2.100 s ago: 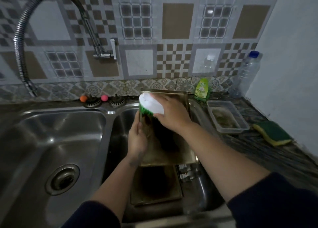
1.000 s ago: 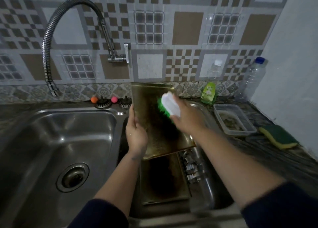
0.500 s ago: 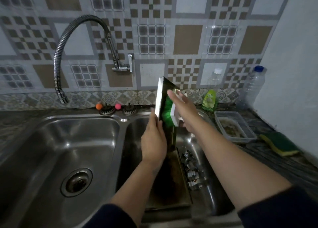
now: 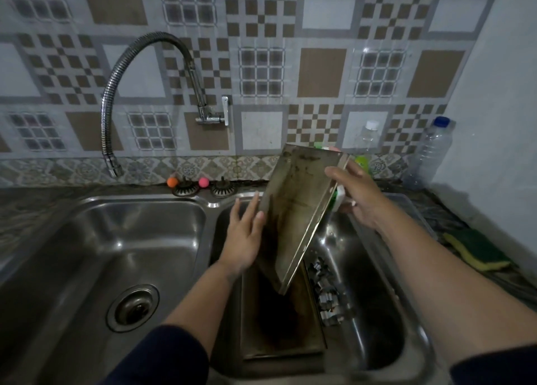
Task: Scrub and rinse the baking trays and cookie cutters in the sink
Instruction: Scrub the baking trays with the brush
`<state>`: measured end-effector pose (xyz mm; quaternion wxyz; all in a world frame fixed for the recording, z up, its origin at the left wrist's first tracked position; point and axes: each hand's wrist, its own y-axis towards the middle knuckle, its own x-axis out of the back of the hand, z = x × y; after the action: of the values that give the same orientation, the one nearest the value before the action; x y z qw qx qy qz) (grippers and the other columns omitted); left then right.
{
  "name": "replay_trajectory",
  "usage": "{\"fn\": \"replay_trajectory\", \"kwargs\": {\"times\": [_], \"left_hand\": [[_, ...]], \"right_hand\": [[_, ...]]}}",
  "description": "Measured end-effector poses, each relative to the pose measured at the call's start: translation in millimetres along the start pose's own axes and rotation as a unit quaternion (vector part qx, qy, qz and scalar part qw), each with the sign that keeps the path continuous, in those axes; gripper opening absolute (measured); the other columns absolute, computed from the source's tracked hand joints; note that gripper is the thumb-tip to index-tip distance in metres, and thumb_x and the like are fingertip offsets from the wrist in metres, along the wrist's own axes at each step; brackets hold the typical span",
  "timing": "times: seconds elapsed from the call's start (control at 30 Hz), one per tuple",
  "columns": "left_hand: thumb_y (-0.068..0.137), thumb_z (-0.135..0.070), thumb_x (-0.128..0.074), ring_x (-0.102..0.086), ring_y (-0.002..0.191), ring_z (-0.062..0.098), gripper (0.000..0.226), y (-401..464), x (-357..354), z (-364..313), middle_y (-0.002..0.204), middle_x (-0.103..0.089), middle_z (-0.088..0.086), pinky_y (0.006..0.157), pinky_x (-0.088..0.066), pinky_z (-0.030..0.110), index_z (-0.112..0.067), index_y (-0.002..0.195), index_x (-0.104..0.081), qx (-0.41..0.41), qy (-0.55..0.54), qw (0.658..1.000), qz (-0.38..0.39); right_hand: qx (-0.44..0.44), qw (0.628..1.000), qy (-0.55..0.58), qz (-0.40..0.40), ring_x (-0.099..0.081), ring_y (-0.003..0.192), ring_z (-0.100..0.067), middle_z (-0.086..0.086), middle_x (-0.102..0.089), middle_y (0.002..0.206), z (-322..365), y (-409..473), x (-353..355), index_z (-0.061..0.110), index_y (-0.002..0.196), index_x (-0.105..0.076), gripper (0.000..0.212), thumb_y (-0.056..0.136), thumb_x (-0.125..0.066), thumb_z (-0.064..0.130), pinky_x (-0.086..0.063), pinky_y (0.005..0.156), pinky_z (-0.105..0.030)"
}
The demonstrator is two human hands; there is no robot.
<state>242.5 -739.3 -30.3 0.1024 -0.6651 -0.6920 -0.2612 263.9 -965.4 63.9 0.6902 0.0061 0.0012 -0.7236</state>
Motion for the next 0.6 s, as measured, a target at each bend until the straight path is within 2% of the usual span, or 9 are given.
{"fn": "replay_trajectory", "kwargs": {"times": [0.07, 0.17, 0.2, 0.23, 0.33, 0.4, 0.47, 0.53, 0.6], "left_hand": [[0.102, -0.040, -0.031, -0.008, 0.144, 0.005, 0.049, 5.9, 13.2, -2.2, 0.157, -0.014, -0.011, 0.109, -0.009, 0.018, -0.039, 0.150, -0.021, 0.001, -0.039, 0.998, 0.039], [0.102, -0.034, -0.039, -0.036, 0.126, -0.004, 0.052, 8.3, 22.5, -2.4, 0.133, -0.042, -0.022, 0.108, -0.021, 0.018, -0.041, 0.149, -0.020, 0.030, -0.137, 0.985, 0.097], [0.101, -0.031, -0.044, -0.050, 0.112, 0.000, 0.055, 6.5, 23.9, 1.1, 0.115, -0.056, -0.014, 0.106, -0.029, 0.020, -0.043, 0.149, -0.020, 0.038, -0.150, 0.982, 0.107], [0.099, -0.028, -0.049, -0.056, 0.095, 0.006, 0.060, 4.0, 24.9, 6.4, 0.095, -0.057, -0.001, 0.099, -0.038, 0.022, -0.044, 0.149, -0.020, 0.041, -0.151, 0.982, 0.106], [0.094, -0.021, -0.060, -0.048, 0.069, 0.011, 0.069, -6.3, 26.6, 24.4, 0.071, -0.041, 0.005, 0.069, -0.045, 0.014, -0.045, 0.146, -0.022, 0.071, -0.156, 0.981, 0.085], [0.091, -0.016, -0.064, -0.056, 0.073, 0.012, 0.073, -16.0, 26.4, 31.6, 0.072, -0.051, 0.004, 0.072, -0.049, 0.015, -0.041, 0.146, -0.023, 0.087, -0.192, 0.975, 0.076], [0.091, -0.013, -0.063, -0.066, 0.095, 0.014, 0.074, -23.6, 25.2, 37.0, 0.096, -0.069, 0.003, 0.086, -0.053, 0.028, -0.041, 0.148, -0.024, 0.077, -0.227, 0.967, 0.083], [0.093, -0.008, -0.059, -0.062, 0.114, 0.015, 0.072, -28.0, 25.0, 39.3, 0.121, -0.067, 0.001, 0.096, -0.050, 0.036, -0.045, 0.145, -0.025, 0.072, -0.255, 0.960, 0.088], [0.094, -0.007, -0.058, -0.056, 0.124, 0.018, 0.069, -28.1, 27.3, 39.5, 0.133, -0.061, 0.001, 0.103, -0.045, 0.041, -0.045, 0.144, -0.030, 0.060, -0.267, 0.958, 0.087]], "right_hand": [[-0.026, 0.999, 0.044, 0.020, -0.060, 0.111, -0.031, -0.004, -0.067, 0.113, -9.6, 0.0, 10.5, 0.031, 0.110, -0.063, 0.042, 0.070, -0.077, 0.029, -0.048, 0.093, -0.051], [-0.049, 0.994, 0.086, 0.049, -0.066, 0.095, -0.028, -0.009, -0.069, 0.108, -22.1, -6.1, 18.1, 0.022, 0.108, -0.064, 0.041, 0.068, -0.071, 0.028, -0.058, 0.061, -0.035], [-0.056, 0.994, 0.078, 0.049, -0.066, 0.097, -0.029, -0.010, -0.068, 0.111, -26.3, -5.5, 19.9, 0.023, 0.107, -0.065, 0.042, 0.067, -0.072, 0.031, -0.059, 0.062, -0.036], [-0.062, 0.995, 0.061, 0.043, -0.066, 0.100, -0.029, -0.011, -0.068, 0.114, -30.9, -3.3, 20.8, 0.025, 0.108, -0.066, 0.043, 0.066, -0.073, 0.034, -0.059, 0.068, -0.039], [-0.061, 0.998, -0.028, -0.002, -0.061, 0.108, -0.021, -0.002, -0.064, 0.125, -40.5, 1.9, 19.6, 0.032, 0.124, -0.062, 0.071, 0.058, -0.083, 0.050, -0.050, 0.093, -0.045], [-0.041, 0.990, -0.125, -0.052, -0.051, 0.121, -0.016, 0.005, -0.055, 0.137, -47.8, 5.8, 17.9, 0.037, 0.133, -0.054, 0.080, 0.061, -0.080, 0.060, -0.040, 0.105, -0.043], [-0.016, 0.970, -0.225, -0.086, -0.044, 0.130, -0.019, 0.004, -0.047, 0.145, -57.5, 7.9, 16.3, 0.036, 0.137, -0.050, 0.072, 0.072, -0.074, 0.056, -0.035, 0.104, -0.035], [-0.010, 0.959, -0.270, -0.085, -0.040, 0.135, -0.020, 0.002, -0.041, 0.150, -68.7, 10.7, 13.8, 0.034, 0.140, -0.047, 0.072, 0.075, -0.072, 0.054, -0.035, 0.103, -0.033], [-0.008, 0.945, -0.313, -0.097, -0.039, 0.136, -0.023, -0.001, -0.039, 0.151, -76.6, 10.2, 9.0, 0.033, 0.141, -0.045, 0.072, 0.078, -0.069, 0.055, -0.036, 0.104, -0.036]]}}
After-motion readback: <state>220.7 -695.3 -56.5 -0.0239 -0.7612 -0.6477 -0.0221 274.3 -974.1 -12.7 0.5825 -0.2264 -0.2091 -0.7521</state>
